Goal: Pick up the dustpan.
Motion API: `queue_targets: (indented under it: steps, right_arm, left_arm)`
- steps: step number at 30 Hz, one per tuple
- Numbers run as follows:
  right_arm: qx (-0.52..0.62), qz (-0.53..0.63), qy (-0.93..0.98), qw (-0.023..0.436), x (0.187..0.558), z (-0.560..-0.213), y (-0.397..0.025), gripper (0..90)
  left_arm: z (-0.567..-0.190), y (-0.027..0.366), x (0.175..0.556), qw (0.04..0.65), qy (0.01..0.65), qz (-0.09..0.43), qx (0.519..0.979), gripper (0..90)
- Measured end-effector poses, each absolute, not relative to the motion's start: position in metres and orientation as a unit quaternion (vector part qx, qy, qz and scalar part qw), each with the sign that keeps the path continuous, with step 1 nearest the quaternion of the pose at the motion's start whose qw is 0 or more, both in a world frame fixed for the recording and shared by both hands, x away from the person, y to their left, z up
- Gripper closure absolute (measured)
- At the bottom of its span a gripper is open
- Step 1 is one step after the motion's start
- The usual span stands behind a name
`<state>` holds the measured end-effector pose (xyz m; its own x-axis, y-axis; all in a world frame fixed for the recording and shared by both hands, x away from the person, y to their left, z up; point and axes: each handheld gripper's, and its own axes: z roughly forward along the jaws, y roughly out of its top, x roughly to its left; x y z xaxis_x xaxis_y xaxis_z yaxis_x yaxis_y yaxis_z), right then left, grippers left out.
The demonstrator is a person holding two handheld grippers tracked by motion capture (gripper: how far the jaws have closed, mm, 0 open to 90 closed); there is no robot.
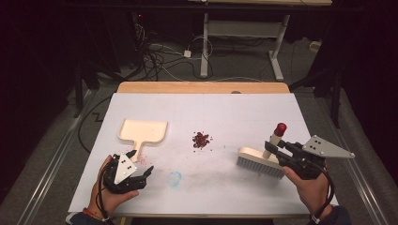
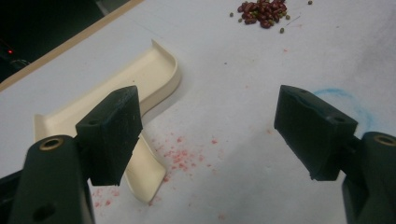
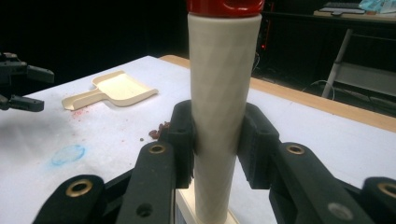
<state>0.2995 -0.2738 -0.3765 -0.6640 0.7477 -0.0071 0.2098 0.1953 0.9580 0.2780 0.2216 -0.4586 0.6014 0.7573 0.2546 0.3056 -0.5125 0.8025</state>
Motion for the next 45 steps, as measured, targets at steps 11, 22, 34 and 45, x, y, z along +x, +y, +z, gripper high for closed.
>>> queue_targets:
  steps: [11,22,34,45]
  right_arm:
    - [0.329,0.546,0.728,0.253,0.303,-0.373,-0.276,69.6]
    - [0.334,0.551,0.722,0.255,0.302,-0.370,-0.279,69.6]
    - [0.338,0.548,0.718,0.263,0.300,-0.371,-0.281,69.5]
    - [0.337,0.546,0.721,0.263,0.301,-0.373,-0.280,69.5]
  left_arm:
    - [-0.461,0.225,0.278,0.350,0.344,0.308,0.815,22.4]
    - [-0.485,0.259,0.322,0.302,0.500,0.198,0.787,23.1]
    - [-0.491,0.254,0.368,0.285,0.549,0.168,0.768,23.8]
    - [-0.490,0.251,0.386,0.293,0.538,0.172,0.771,51.2]
